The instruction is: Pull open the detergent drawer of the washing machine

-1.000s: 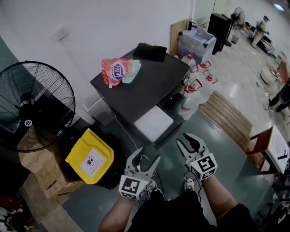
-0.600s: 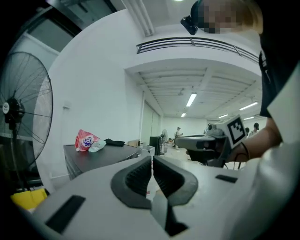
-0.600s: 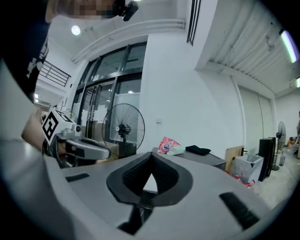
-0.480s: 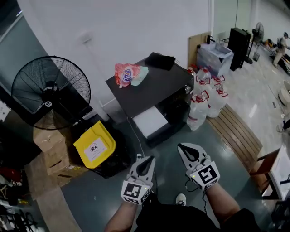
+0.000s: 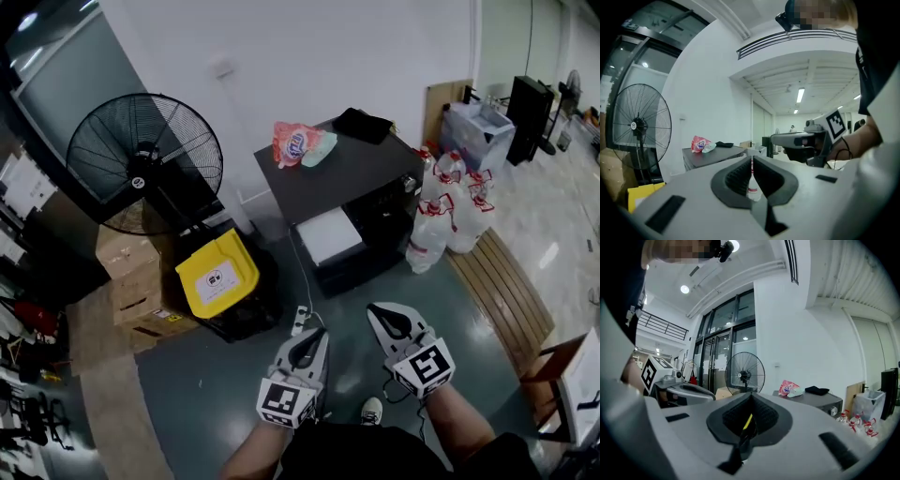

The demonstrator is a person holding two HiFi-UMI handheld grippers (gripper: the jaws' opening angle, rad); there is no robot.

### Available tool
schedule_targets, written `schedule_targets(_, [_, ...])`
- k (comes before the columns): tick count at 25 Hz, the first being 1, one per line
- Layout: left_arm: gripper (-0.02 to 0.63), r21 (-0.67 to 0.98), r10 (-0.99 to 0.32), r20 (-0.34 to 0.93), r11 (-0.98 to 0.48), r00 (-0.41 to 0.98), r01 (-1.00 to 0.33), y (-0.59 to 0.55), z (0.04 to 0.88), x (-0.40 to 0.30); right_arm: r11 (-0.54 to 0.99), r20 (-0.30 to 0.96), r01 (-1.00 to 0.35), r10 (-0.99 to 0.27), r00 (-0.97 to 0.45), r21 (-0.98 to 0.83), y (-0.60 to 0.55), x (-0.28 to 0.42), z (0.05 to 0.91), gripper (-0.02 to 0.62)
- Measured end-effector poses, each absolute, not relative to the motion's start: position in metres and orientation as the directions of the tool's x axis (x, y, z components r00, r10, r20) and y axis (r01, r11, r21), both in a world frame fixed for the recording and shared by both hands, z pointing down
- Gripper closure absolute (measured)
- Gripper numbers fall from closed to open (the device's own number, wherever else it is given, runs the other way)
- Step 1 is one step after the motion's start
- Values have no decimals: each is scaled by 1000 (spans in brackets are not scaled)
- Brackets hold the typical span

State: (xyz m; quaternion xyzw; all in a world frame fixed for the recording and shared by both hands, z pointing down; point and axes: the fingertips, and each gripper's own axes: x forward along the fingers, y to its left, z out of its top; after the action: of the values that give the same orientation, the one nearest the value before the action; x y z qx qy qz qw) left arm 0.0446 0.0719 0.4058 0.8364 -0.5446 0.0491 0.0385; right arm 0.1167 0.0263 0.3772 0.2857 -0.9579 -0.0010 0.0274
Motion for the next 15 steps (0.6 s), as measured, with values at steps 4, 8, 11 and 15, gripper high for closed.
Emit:
schedule_targets(4, [592, 8, -904, 126, -411, 409, -911, 84, 408, 32, 841, 65, -541, -541, -839, 5, 43, 96, 381, 597])
schedule_targets(8, [592, 10, -890, 123, -442, 440, -897, 90, 408, 10, 818, 81, -575, -573, -816, -8, 51, 75, 381, 595])
schedule_targets(11, [592, 11, -880, 116, -463, 461, -886, 90, 410, -9, 798, 90, -603, -600, -795, 0, 56, 60, 379, 595])
schedule_targets(15, [592, 30, -859, 102, -501, 501, -865, 86, 409, -25, 763, 106, -647, -644, -758, 5, 59, 47, 380, 595])
